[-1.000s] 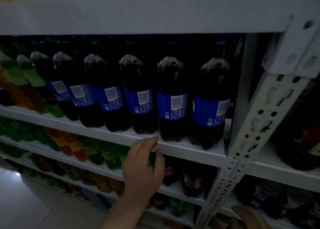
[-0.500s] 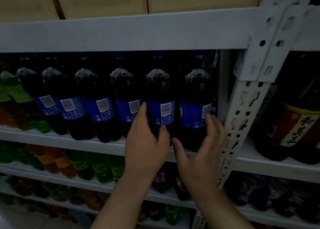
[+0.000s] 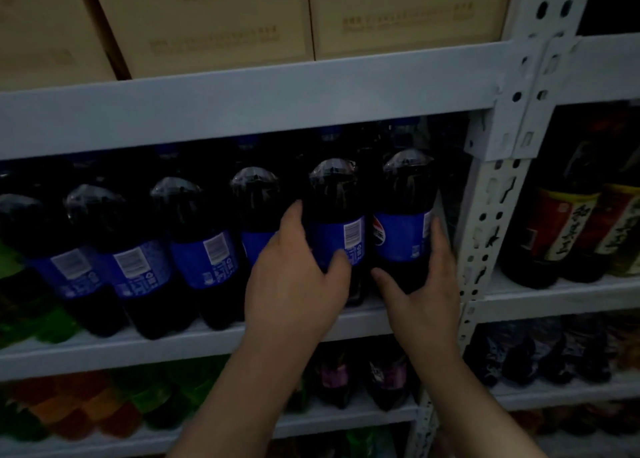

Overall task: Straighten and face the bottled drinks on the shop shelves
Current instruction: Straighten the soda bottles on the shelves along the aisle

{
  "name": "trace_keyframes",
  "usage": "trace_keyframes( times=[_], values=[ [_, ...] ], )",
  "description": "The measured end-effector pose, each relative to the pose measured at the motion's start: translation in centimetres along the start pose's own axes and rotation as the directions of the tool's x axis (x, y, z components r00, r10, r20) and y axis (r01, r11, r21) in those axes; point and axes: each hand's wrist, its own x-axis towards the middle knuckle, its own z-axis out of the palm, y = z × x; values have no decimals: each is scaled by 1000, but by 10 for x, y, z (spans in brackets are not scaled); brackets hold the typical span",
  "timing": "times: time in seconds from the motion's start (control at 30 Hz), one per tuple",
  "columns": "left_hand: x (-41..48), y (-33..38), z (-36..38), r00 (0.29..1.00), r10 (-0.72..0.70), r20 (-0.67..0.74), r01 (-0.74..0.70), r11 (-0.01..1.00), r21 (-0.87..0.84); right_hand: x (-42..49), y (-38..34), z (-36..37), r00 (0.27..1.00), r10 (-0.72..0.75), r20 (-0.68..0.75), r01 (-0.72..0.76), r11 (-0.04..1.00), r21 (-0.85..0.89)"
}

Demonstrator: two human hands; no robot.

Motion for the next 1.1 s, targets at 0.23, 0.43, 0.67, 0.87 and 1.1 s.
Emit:
trace_keyframes(
  times=[0.23, 0.43, 0.67, 0.87, 1.1],
  values=[
    [28, 25, -30, 972, 204, -115, -188, 973, 132, 8, -1, -14, 989, 32, 144, -42, 997, 62],
    [47, 50, -38, 990, 133, 38, -139, 960, 244, 3, -32, -24, 993, -37, 112, 54, 986, -156],
    [62, 55, -38, 970, -15, 241, -2, 998, 69, 59, -76, -26, 987, -159, -20, 157, 985, -65],
    [64, 52, -33, 985, -32, 169, 9, 991, 135, 89, -78, -14, 999, 36, 0, -35, 990, 139],
    [64, 48, -27, 998, 14, 58, -30, 960, 279, 106, -72, -32, 971, 35, 235, -96, 963, 251]
  ],
)
